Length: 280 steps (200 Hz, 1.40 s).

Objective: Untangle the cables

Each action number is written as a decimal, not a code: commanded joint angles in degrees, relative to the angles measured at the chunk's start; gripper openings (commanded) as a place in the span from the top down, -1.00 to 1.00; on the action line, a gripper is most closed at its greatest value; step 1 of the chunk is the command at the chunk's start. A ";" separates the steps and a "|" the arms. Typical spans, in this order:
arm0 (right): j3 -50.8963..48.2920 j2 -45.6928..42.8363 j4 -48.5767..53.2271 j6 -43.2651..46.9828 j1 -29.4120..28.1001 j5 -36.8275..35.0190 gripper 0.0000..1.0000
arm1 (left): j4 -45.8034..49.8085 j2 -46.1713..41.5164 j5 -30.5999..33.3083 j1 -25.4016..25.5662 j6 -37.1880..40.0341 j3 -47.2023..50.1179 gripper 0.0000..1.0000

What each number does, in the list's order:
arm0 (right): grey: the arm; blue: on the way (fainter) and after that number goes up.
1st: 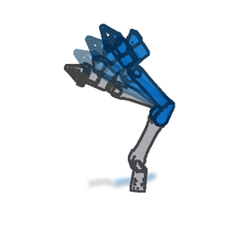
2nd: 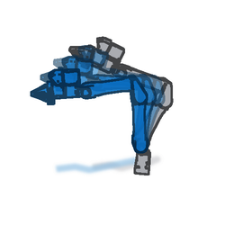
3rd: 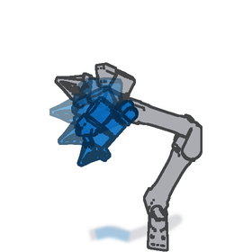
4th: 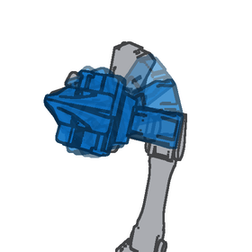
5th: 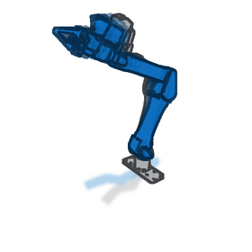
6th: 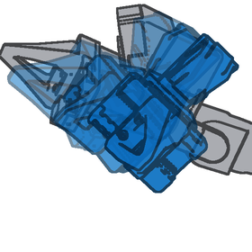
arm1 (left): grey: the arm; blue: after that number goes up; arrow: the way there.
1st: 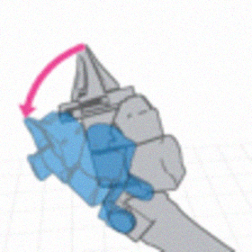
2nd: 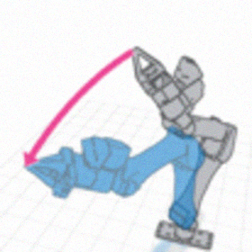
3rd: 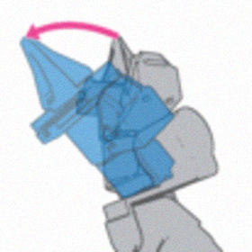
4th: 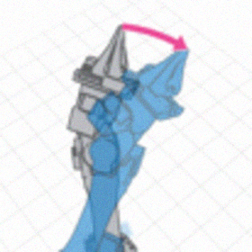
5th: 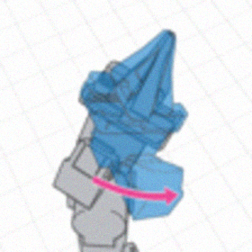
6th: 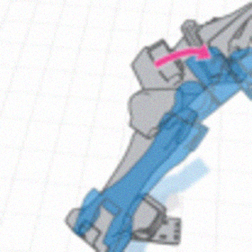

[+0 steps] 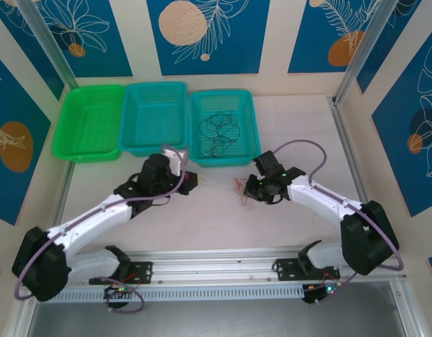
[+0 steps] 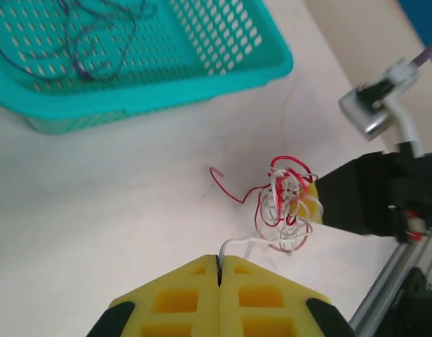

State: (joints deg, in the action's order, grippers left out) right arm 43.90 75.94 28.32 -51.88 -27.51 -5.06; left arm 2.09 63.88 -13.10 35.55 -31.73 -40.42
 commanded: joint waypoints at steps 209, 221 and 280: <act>-7.20 -9.07 -6.59 -28.32 5.84 17.69 0.99 | -27.07 5.78 -16.34 7.01 -5.60 12.86 0.29; -8.71 -9.15 -9.95 -35.19 5.10 19.16 0.96 | -33.22 7.35 -15.84 8.55 -8.62 13.79 0.27; -4.04 -11.30 -1.08 -53.10 0.61 13.40 0.88 | -36.10 18.31 -11.87 16.70 -6.66 7.26 0.04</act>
State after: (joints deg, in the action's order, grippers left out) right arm 36.42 66.08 22.15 -94.52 -25.74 9.85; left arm -28.49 78.85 -27.33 50.46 -38.68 -30.55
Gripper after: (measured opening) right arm 0.078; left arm 0.445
